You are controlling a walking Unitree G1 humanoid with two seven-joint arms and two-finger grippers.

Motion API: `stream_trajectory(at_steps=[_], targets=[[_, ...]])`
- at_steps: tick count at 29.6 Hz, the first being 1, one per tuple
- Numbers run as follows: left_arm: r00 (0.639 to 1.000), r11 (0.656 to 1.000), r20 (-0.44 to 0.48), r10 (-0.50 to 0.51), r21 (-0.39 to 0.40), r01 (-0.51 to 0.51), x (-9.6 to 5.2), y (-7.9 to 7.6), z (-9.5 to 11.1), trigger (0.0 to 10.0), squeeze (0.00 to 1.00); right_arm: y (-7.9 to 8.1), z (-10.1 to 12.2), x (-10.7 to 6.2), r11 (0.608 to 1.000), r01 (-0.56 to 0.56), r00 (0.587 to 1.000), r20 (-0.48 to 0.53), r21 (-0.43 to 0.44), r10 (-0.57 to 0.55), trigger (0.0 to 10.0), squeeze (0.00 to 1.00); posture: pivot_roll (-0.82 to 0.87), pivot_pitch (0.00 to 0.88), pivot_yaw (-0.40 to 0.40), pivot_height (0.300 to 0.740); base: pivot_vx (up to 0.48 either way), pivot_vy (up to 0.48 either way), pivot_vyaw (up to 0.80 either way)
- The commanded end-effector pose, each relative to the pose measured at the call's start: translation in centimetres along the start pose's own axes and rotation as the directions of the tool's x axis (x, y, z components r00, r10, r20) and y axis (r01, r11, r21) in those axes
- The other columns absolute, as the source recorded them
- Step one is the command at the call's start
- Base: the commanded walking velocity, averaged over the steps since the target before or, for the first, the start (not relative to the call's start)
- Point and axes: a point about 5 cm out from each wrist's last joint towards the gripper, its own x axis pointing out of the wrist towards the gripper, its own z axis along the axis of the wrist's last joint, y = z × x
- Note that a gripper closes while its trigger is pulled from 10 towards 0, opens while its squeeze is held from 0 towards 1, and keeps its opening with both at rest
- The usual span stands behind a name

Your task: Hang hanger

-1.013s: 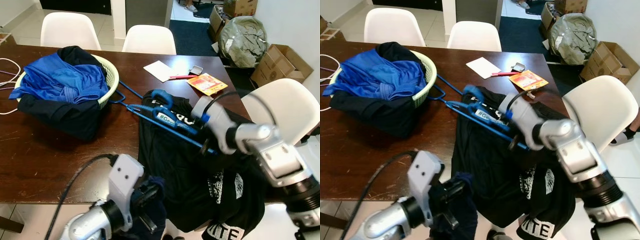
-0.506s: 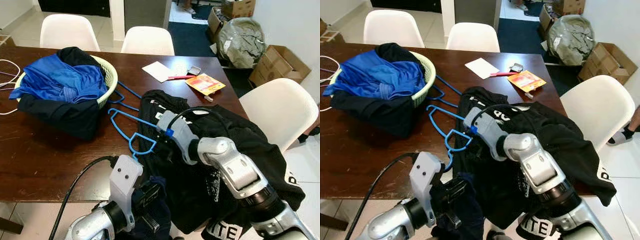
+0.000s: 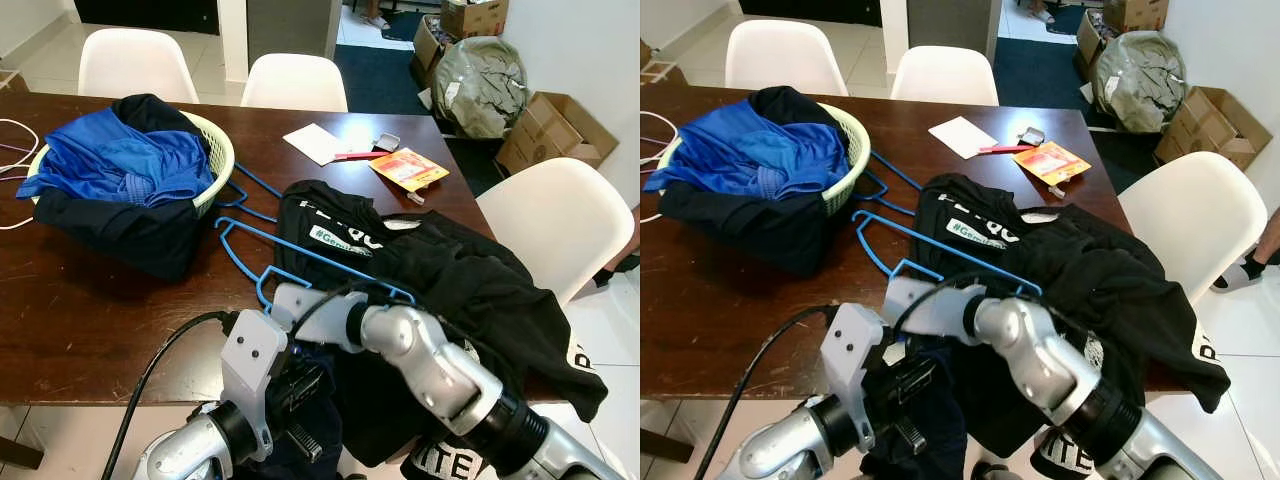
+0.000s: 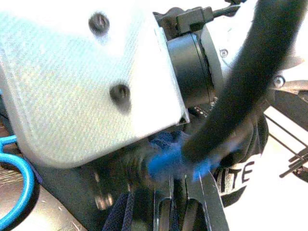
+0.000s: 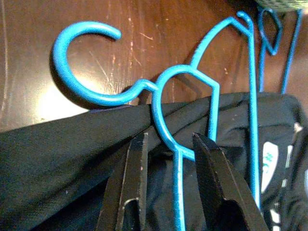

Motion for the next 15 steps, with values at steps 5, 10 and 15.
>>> stream_trajectory(at_steps=[5, 10, 15], targets=[[1.0, 1.0, 0.019, -0.01, -0.011, 0.01, 0.2, -0.2, 0.0, 10.0, 0.0, 1.1, -0.5, 0.2, 0.998, 0.009, 1.0, -0.019, -0.059, -0.01, 10.0, 0.0, 0.07, 0.128, -0.089, 0.74, 0.0, 0.0, 0.0], [1.0, 1.0, 0.021, -0.011, -0.008, 0.011, 0.3, -0.2, -0.1, 10.0, 0.0, 1.1, -0.2, 0.8, 0.992, 0.053, 0.998, -0.013, -0.114, -0.055, 10.0, 0.0, 0.07, 0.128, -0.09, 0.74, 0.0, 0.0, 0.0], [1.0, 1.0, 0.022, -0.009, -0.005, 0.009, 0.3, -0.2, -0.1, 10.0, 0.0, 1.4, 0.1, 1.3, 0.983, 0.061, 0.998, -0.001, -0.174, -0.062, 10.0, 0.0, 0.08, 0.13, -0.094, 0.74, 0.0, 0.0, 0.0]])
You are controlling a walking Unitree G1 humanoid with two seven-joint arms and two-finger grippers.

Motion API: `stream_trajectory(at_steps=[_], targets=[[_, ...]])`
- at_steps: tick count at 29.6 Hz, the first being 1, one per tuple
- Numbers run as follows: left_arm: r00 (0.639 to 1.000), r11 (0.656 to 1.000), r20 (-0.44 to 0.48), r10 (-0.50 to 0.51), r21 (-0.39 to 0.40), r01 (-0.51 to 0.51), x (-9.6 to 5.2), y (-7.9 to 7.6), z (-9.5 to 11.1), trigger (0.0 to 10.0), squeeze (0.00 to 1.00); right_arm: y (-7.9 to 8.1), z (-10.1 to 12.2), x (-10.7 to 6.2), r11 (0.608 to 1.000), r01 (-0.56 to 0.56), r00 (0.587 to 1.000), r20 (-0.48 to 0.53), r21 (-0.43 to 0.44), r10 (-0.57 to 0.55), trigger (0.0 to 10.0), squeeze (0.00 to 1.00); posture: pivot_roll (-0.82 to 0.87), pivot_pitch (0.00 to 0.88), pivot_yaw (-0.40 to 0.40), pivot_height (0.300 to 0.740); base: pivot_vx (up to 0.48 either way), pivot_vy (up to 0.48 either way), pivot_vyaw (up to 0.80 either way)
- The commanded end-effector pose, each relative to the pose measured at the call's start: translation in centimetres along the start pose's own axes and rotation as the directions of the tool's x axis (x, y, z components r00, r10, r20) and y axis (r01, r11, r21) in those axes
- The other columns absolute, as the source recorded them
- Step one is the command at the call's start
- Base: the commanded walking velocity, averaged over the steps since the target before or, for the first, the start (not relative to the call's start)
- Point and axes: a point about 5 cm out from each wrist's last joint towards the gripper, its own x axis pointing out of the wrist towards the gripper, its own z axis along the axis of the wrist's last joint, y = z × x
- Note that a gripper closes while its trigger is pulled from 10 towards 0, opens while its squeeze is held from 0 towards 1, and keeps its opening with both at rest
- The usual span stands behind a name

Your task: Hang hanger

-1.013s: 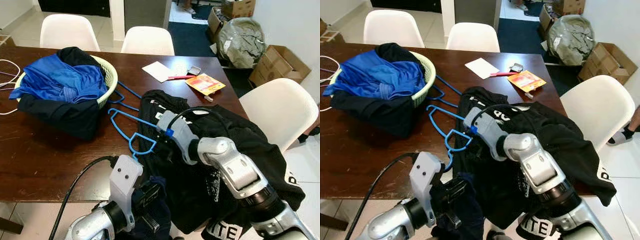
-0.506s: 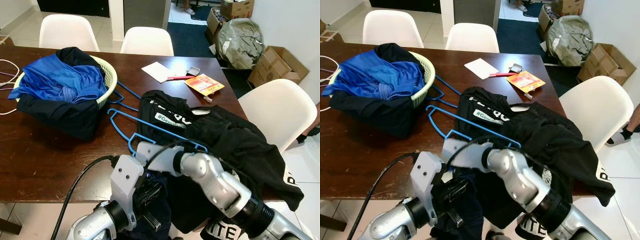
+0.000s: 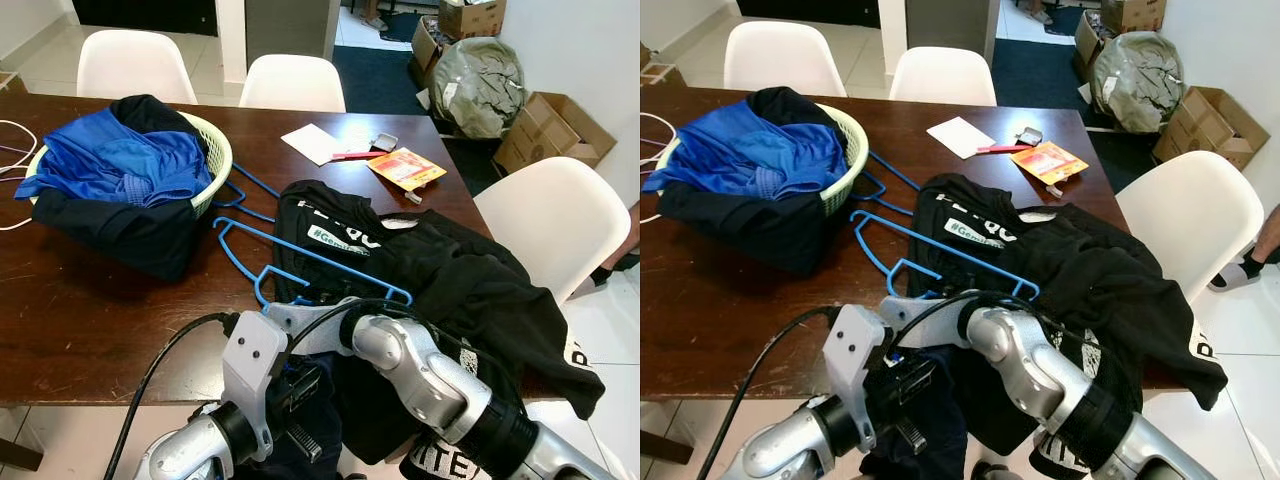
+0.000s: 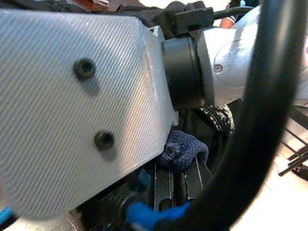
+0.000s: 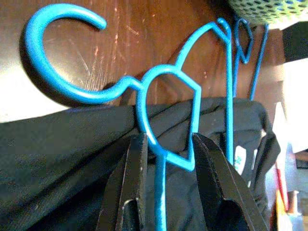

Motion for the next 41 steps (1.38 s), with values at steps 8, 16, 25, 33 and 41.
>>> stream_trajectory(at_steps=[8, 16, 25, 33, 41], targets=[[0.999, 1.0, 0.034, -0.01, 0.003, 0.01, 0.1, -0.4, 0.4, 10.0, 0.0, 1.0, 0.6, 1.4, 0.995, -0.011, 1.0, 0.016, -0.096, 0.013, 10.0, 0.0, 0.08, 0.132, -0.096, 0.74, 0.0, 0.0, 0.0], [0.999, 1.0, 0.035, -0.013, 0.004, 0.013, 0.1, -0.5, 0.4, 10.0, 0.0, 1.1, 0.5, 2.0, 0.991, -0.025, 1.0, 0.011, -0.133, 0.027, 10.0, 0.0, 0.08, 0.133, -0.097, 0.74, 0.0, 0.0, 0.0], [0.999, 1.0, 0.037, -0.012, 0.002, 0.012, 0.1, -0.5, 0.3, 10.0, 0.0, 0.9, 0.3, 2.7, 0.988, -0.027, 1.0, -0.011, -0.152, 0.026, 10.0, 0.0, 0.08, 0.137, -0.097, 0.74, 0.0, 0.0, 0.0], [0.999, 1.0, 0.038, -0.013, 0.002, 0.013, 0.1, -0.6, 0.3, 10.0, 0.0, 0.4, 0.4, 3.2, 0.99, 0.027, 0.999, -0.021, -0.138, -0.031, 10.0, 0.0, 0.09, 0.135, -0.099, 0.74, 0.0, 0.0, 0.0], [0.999, 1.0, 0.041, -0.012, 0.002, 0.012, 0.2, -0.6, 0.3, 10.0, 0.0, -0.2, 0.5, 4.0, 0.99, 0.107, 0.993, -0.048, -0.088, -0.111, 10.0, 0.0, 0.09, 0.13, -0.101, 0.74, 0.0, 0.0, 0.0]])
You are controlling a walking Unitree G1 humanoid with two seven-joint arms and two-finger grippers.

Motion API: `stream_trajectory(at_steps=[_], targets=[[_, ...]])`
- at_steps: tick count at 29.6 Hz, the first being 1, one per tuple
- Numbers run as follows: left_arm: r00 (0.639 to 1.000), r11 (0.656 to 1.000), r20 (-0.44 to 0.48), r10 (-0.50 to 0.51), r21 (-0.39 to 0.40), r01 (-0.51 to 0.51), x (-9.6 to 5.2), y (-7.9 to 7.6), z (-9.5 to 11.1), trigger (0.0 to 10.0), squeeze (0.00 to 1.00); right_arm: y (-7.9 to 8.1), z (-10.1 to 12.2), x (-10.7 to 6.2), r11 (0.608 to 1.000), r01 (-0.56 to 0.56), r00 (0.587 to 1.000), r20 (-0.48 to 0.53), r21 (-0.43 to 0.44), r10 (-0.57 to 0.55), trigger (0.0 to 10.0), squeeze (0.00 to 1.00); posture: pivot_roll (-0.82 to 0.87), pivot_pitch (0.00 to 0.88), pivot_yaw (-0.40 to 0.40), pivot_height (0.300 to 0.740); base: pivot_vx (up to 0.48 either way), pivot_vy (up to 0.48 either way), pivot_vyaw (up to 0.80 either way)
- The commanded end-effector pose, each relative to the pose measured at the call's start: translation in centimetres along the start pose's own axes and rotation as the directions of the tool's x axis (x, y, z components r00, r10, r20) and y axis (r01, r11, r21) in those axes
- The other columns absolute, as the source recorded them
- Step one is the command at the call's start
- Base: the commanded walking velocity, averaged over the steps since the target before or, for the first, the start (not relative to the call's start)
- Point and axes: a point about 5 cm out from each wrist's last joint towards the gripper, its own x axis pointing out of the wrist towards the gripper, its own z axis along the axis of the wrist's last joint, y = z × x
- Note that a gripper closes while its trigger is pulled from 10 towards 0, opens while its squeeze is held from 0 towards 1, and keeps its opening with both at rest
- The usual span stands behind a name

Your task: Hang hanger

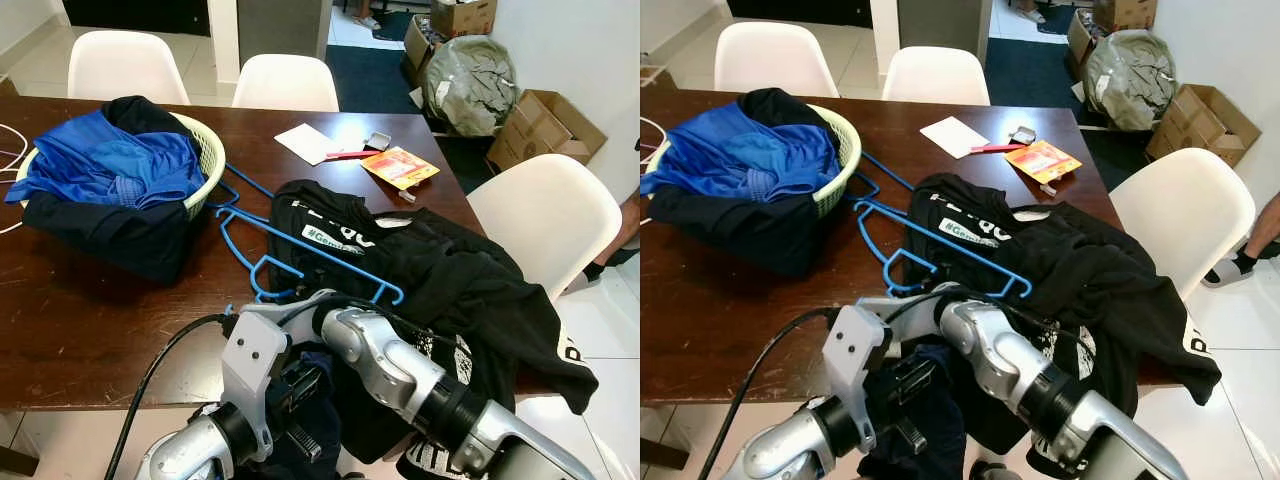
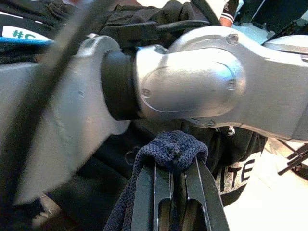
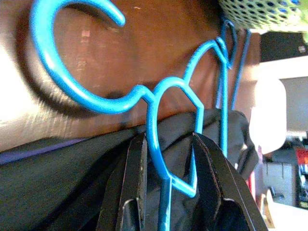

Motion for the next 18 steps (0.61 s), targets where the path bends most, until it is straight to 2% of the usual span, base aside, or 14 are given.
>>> stream_trajectory(at_steps=[1, 3, 4, 5, 6, 7, 8, 18], targets=[[0.999, 1.0, 0.037, -0.016, 0.003, 0.016, 0.16, -0.51, 0.47, 10.0, 0.0, -0.01, -0.42, 0.15, 1.0, 0.013, 1.0, -0.026, 0.001, -0.013, 10.0, 0.0, 0.09, 0.13, -0.101, 0.74, 0.0, 0.0, 0.0], [0.999, 1.0, 0.038, -0.016, 0.003, 0.016, 0.2, -0.57, 0.46, 10.0, 0.0, 0.22, -0.59, 0.31, 1.0, 0.009, 0.999, -0.038, -0.002, -0.009, 10.0, 0.0, 0.09, 0.129, -0.106, 0.74, 0.0, 0.0, 0.0], [0.999, 1.0, 0.039, -0.016, 0.002, 0.015, 0.21, -0.6, 0.46, 10.0, 0.0, 0.28, -0.66, 0.32, 1.0, 0.008, 0.999, -0.041, -0.003, -0.008, 8.1, 0.0, 0.09, 0.129, -0.106, 0.74, 0.0, 0.0, 0.0], [0.999, 1.0, 0.039, -0.016, 0.002, 0.015, 0.21, -0.6, 0.46, 10.0, 0.0, 0.28, -0.66, 0.32, 1.0, 0.008, 0.999, -0.041, -0.003, -0.008, 8.1, 0.0, 0.09, 0.129, -0.106, 0.74, 0.0, 0.0, 0.0], [0.999, 1.0, 0.04, -0.015, 0.001, 0.015, 0.22, -0.62, 0.45, 10.0, 0.0, 0.3, -0.79, 0.32, 1.0, 0.017, 0.999, -0.048, -0.008, -0.017, 0.6, 0.0, 0.09, 0.129, -0.107, 0.74, 0.0, 0.0, 0.0], [0.999, 1.0, 0.04, -0.014, 0.0, 0.014, 0.23, -0.62, 0.44, 10.0, 0.0, 0.29, -0.86, 0.32, 1.0, 0.023, 0.998, -0.052, -0.011, -0.024, 0.6, 0.0, 0.09, 0.129, -0.107, 0.74, 0.0, 0.0, 0.0], [0.999, 1.0, 0.041, -0.014, -0.001, 0.014, 0.23, -0.62, 0.44, 10.0, 0.0, 0.29, -0.91, 0.33, 1.0, 0.029, 0.998, -0.053, -0.011, -0.029, 0.0, 0.0, 0.09, 0.129, -0.107, 0.74, 0.0, 0.0, 0.0], [0.999, 1.0, 0.046, -0.013, -0.004, 0.013, 0.26, -0.64, 0.53, 10.0, 0.0, -0.59, -1.27, 0.59, 0.994, 0.109, 0.992, -0.062, -0.004, -0.109, 0.0, 0.0, 0.09, 0.137, -0.106, 0.74, 0.0, 0.0, 0.0]])
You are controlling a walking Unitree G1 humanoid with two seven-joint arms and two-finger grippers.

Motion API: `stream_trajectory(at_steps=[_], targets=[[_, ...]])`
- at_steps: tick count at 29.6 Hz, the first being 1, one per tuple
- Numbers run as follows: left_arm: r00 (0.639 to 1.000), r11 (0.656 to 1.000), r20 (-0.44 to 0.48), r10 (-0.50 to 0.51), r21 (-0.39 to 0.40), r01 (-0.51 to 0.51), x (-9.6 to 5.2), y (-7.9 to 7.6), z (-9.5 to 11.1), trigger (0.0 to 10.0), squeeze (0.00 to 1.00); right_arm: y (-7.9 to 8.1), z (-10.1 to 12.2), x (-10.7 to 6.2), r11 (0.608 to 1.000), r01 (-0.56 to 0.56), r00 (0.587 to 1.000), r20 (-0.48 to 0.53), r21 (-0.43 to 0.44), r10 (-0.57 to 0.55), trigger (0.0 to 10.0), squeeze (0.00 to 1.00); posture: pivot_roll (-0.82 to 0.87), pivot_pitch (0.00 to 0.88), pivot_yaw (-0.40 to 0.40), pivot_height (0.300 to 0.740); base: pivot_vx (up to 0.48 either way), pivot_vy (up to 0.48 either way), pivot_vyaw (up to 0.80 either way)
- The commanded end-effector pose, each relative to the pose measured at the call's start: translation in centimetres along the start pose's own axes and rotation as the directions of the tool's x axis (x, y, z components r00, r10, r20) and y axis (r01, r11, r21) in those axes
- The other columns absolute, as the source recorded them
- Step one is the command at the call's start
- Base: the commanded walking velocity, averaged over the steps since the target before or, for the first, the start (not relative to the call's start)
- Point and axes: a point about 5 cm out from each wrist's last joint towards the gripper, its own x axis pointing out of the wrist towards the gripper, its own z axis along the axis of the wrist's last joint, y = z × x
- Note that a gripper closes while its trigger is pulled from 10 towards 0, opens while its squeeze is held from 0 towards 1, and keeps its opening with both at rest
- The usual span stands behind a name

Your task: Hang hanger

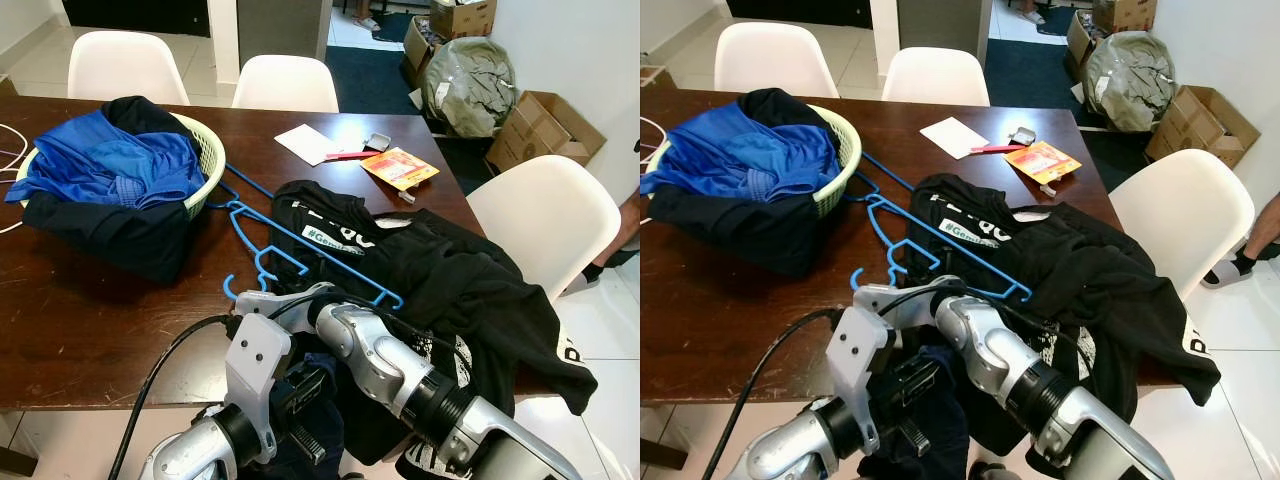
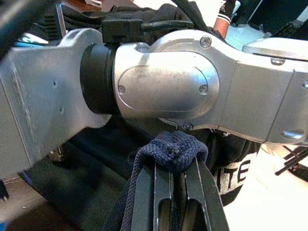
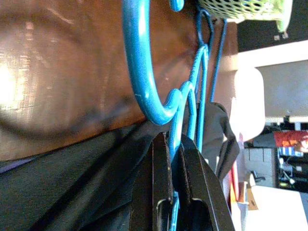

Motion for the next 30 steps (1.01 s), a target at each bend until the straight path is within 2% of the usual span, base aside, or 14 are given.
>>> stream_trajectory(at_steps=[1, 8, 10, 11, 12, 13, 14, 16, 18, 19, 20, 22, 24, 30], targets=[[0.999, 1.0, 0.045, -0.01, -0.001, 0.01, 0.2, -0.5, 0.6, 10.0, 0.0, -0.4, -0.5, 0.1, 1.0, 0.029, 0.999, -0.014, 0.0, -0.029, 0.0, 0.0, 0.09, 0.137, -0.106, 0.74, 0.0, 0.0, 0.0], [0.999, 1.0, 0.045, -0.012, 0.001, 0.012, 0.1, -0.4, 0.6, 10.0, 0.0, -2.5, -0.3, 0.2, 0.993, 0.108, 0.994, 0.007, 0.052, -0.109, 0.0, 0.0, 0.09, 0.135, -0.102, 0.74, 0.0, 0.0, 0.0], [0.999, 1.0, 0.048, -0.021, 0.018, 0.02, 0.1, -0.3, 0.9, 10.0, 0.0, -5.8, 0.1, 0.2, 0.941, 0.155, 0.986, 0.013, 0.302, -0.166, 0.0, 0.0, 0.1, 0.123, -0.093, 0.74, 0.0, 0.0, 0.0], [0.999, 1.0, 0.048, -0.021, 0.018, 0.02, 0.1, -0.3, 0.9, 10.0, 0.0, -5.8, 0.1, 0.2, 0.941, 0.155, 0.986, 0.013, 0.302, -0.166, 0.0, 0.0, 0.1, 0.123, -0.093, 0.74, 0.0, 0.0, 0.0], [0.998, 0.999, 0.052, -0.037, 0.026, 0.036, 0.2, -0.3, 1.3, 10.0, 0.0, -8.2, 0.5, 0.0, 0.858, 0.169, 0.978, 0.025, 0.486, -0.207, 0.0, 0.0, 0.1, 0.118, -0.09, 0.74, 0.0, 0.0, 0.0], [0.998, 0.999, 0.052, -0.037, 0.026, 0.036, 0.2, -0.3, 1.3, 10.0, 0.0, -8.2, 0.5, 0.0, 0.858, 0.169, 0.978, 0.025, 0.486, -0.207, 0.0, 0.0, 0.1, 0.118, -0.09, 0.74, 0.0, 0.0, 0.0], [0.997, 0.998, 0.058, -0.058, 0.03, 0.057, 0.3, -0.3, 1.7, 10.0, 0.0, -10.4, 0.8, -0.3, 0.749, 0.159, 0.967, 0.051, 0.643, -0.249, 0.0, 0.0, 0.1, 0.116, -0.09, 0.74, 0.0, 0.0, 0.0], [0.997, 0.998, 0.058, -0.058, 0.03, 0.057, 0.3, -0.3, 1.7, 10.0, 0.0, -10.4, 0.8, -0.3, 0.749, 0.159, 0.967, 0.051, 0.643, -0.249, 0.0, 0.0, 0.1, 0.116, -0.09, 0.74, 0.0, 0.0, 0.0], [0.984, 0.988, 0.085, -0.155, 0.036, 0.152, 0.7, -1.1, 3.1, 10.0, 0.0, -15.8, 1.5, -1.7, 0.403, -0.02, 0.923, 0.172, 0.915, -0.345, 0.0, 0.0, 0.09, 0.1, -0.076, 0.74, 0.0, 0.0, 0.0], [0.984, 0.988, 0.085, -0.155, 0.036, 0.152, 0.7, -1.1, 3.1, 10.0, 0.0, -15.8, 1.5, -1.7, 0.403, -0.02, 0.923, 0.172, 0.915, -0.345, 0.0, 0.0, 0.09, 0.1, -0.076, 0.74, 0.0, 0.0, 0.0], [0.979, 0.983, 0.092, -0.185, 0.04, 0.181, 0.7, -1.3, 3.5, 10.0, 0.0, -17.3, 1.8, -2.2, 0.294, -0.111, 0.897, 0.223, 0.949, -0.381, 0.8, 0.0, 0.09, 0.098, -0.075, 0.74, 0.0, 0.0, 0.0], [0.979, 0.983, 0.092, -0.185, 0.04, 0.181, 0.7, -1.3, 3.5, 10.0, 0.0, -17.3, 1.8, -2.2, 0.294, -0.111, 0.897, 0.223, 0.949, -0.381, 0.8, 0.0, 0.09, 0.098, -0.075, 0.74, 0.0, 0.0, 0.0], [0.974, 0.977, 0.086, -0.21, 0.05, 0.206, 0.8, -1.4, 3.7, 10.0, 0.0, -16.7, 0.9, -2.2, 0.098, -0.239, 0.925, 0.257, 0.966, -0.279, 0.0, 0.0, 0.09, 0.095, -0.066, 0.74, 0.0, 0.0, 0.0], [0.974, 0.976, 0.077, -0.214, 0.052, 0.21, 0.7, -1.4, 3.5, 10.0, 0.0, -13.8, 0.1, -1.7, 0.047, -0.229, 0.965, 0.233, 0.972, -0.118, 0.0, 0.0, 0.09, 0.101, -0.064, 0.74, 0.0, 0.0, 0.0]])
